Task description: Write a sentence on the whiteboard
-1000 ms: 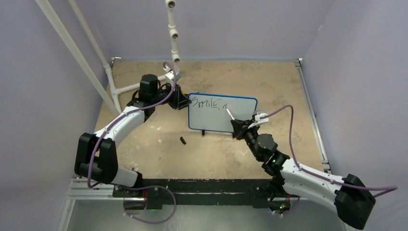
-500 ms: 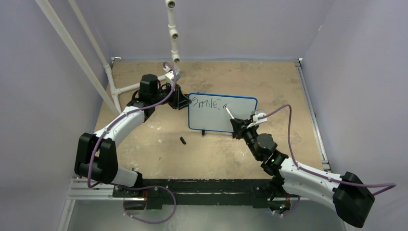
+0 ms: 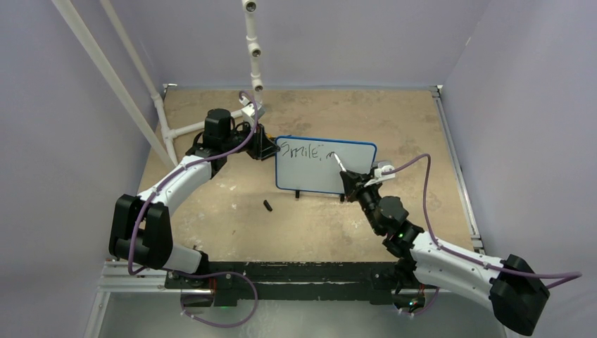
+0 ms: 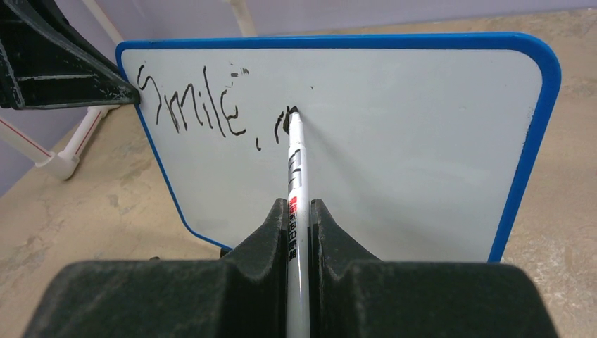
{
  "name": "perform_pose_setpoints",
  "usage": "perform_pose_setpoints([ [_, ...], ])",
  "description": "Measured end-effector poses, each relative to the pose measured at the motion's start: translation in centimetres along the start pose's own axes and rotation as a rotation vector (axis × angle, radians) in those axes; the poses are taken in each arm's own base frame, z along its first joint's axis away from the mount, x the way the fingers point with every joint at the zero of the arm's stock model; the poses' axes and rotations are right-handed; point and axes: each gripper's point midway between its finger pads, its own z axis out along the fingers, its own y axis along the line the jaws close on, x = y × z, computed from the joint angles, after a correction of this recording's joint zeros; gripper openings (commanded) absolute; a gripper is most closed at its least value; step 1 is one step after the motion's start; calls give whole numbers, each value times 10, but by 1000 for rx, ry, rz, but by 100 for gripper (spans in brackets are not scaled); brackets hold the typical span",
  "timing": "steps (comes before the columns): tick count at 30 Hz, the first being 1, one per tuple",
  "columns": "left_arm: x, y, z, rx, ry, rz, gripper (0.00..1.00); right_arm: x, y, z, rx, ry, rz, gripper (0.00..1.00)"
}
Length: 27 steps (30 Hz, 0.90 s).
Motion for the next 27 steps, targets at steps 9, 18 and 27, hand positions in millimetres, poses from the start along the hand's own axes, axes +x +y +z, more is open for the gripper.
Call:
perform_pose_setpoints([
  [9, 0, 0, 0, 0, 0, 1, 0, 2, -3, -2, 22, 11, 36, 0],
  [18, 0, 0, 0, 0, 0, 1, 0, 13, -3, -4, 28, 55, 81, 0],
  [27, 0, 0, 0, 0, 1, -1, 0, 16, -3, -9, 22, 79, 86, 0],
])
